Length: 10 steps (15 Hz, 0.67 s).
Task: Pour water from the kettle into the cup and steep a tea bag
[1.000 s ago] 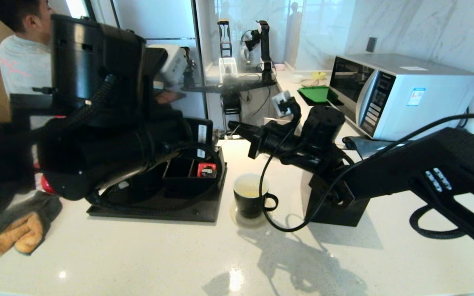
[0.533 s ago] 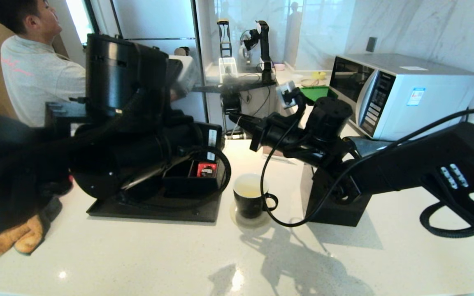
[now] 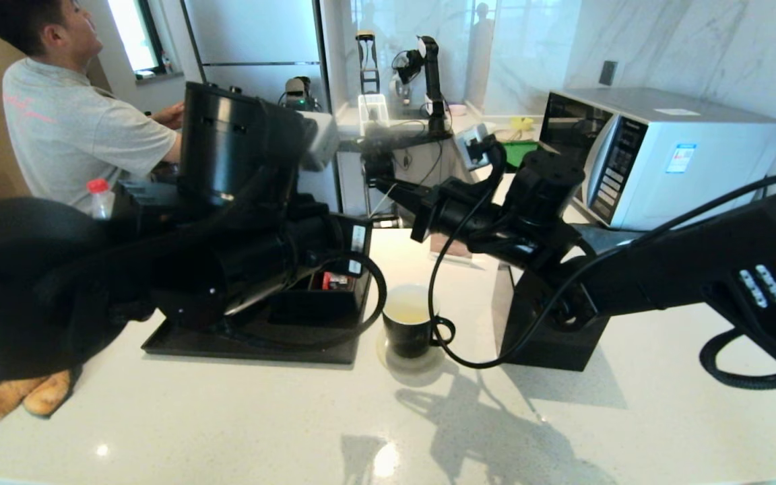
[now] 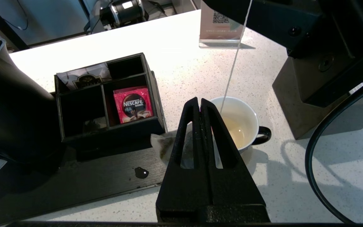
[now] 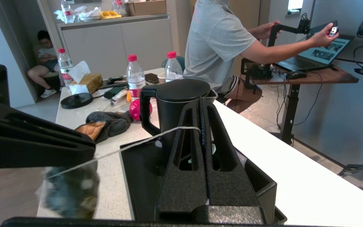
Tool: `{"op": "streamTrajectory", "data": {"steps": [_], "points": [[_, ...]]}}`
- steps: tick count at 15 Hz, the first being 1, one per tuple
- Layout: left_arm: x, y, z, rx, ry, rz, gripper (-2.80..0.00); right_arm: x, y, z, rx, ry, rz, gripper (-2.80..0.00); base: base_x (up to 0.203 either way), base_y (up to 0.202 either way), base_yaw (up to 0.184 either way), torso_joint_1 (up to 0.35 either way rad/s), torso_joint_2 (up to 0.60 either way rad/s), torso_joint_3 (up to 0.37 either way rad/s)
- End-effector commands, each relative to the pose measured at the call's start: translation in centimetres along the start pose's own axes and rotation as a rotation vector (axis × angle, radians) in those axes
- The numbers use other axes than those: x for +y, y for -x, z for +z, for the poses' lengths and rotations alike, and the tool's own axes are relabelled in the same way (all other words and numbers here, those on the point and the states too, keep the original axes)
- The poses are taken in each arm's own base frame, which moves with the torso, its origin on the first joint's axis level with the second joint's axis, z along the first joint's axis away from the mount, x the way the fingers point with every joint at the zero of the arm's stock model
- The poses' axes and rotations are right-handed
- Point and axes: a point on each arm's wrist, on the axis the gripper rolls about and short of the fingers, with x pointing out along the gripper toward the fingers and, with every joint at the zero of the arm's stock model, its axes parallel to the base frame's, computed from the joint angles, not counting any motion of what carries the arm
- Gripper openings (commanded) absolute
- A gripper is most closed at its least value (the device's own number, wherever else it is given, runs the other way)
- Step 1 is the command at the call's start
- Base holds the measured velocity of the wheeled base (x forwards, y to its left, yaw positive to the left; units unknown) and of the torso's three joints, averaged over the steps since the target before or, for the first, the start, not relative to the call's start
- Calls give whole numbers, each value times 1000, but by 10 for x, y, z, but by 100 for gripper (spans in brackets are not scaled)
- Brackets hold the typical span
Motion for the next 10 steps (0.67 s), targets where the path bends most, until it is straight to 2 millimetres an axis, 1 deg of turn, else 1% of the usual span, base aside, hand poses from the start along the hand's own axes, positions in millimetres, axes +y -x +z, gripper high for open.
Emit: {"op": "streamTrajectory", "data": {"steps": [1,2,3,4,10], "points": [[-1,-2,-1,5,-1,3,-280,1,0,4,-11,6,6,-280,0,0,0,0,0,0],[-1,-2,-1,5,-1,3,-280,1,0,3,-9,5,6,-280,0,0,0,0,0,0],[-1,-2,-1,5,-1,3,-126,1,0,4,-11,6,6,-280,0,0,0,0,0,0],[-1,-2,-2,6,-2,6,0,2,0,5,-13,7,7,-280,0,0,0,0,0,0],[1,1,0,-1,-2,9,0,3,2,11,-22,12,8,-280,0,0,0,0,0,0]]}}
